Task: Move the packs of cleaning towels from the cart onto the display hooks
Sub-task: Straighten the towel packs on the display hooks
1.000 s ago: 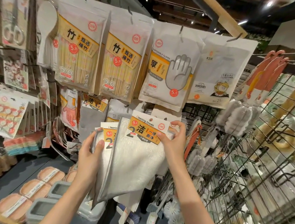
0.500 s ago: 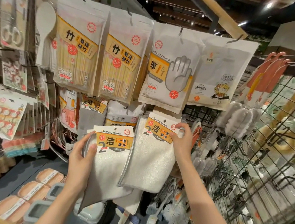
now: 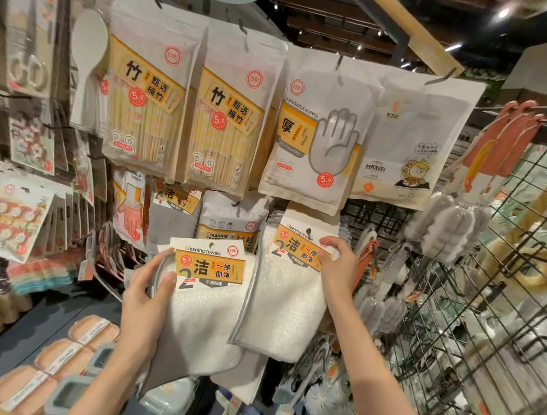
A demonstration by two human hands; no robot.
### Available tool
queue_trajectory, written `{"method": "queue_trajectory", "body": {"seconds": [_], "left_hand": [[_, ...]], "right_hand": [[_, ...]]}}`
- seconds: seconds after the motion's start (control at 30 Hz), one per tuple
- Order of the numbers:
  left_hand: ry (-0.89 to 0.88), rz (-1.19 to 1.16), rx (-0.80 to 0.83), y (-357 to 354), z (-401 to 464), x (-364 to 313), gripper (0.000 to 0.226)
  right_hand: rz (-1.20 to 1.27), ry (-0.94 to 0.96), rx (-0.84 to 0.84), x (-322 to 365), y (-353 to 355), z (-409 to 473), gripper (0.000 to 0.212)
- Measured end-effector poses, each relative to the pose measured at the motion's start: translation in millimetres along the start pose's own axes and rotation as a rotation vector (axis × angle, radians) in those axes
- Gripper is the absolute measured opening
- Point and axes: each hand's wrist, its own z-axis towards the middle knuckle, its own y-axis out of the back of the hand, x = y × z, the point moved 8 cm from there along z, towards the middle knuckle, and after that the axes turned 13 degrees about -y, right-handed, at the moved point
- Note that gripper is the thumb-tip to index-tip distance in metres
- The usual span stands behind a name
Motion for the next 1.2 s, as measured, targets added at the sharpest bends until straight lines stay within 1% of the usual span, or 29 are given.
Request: {"method": "queue_trajectory", "body": {"seconds": [0.17,0.4,0.5,0.7,0.83,0.97,1.07,1.13,1.2], "left_hand": [[0.013,0.002,-0.007,4,2,0,0.034],[0.039,-0.016,-0.003,6,2,2,0.034],[0.048,-0.025,-0.013,6,2,-2,0.034],[0.054,-0.064,0.007,0,-1,-12,0.033],[0.063,-0.088,0.01,-2,-2,-17,0.032],[0.062,-0.103,0.025,-5,-2,-20,0.033],[0.072,-0.128,0.016,-7,-5,-23,0.033],[0.078,-0.136,0.014,-8,-7,-24,0.033],[0.078,-0.141,0.013,-10,-9,-25,0.034]], "right_hand": [[0.007,0.022,0.01,0,-8,7,0.024],[-0.183,0.02,-0.108,-3,-15,13,0.022],[-0.215,0.032,-0.127,-1,-16,16,0.022],[-0.231,0.032,-0.114,5,-17,23,0.028],[-0.215,0.031,-0.117,5,-17,19,0.027],[-0.196,-0.002,-0.078,4,-17,12,0.027],[-0.286,-0.02,-0.108,5,-11,2,0.027],[-0.301,0.008,-0.123,10,-7,-9,0.025],[-0.247,0.059,-0.065,20,-10,-24,0.022]]}}
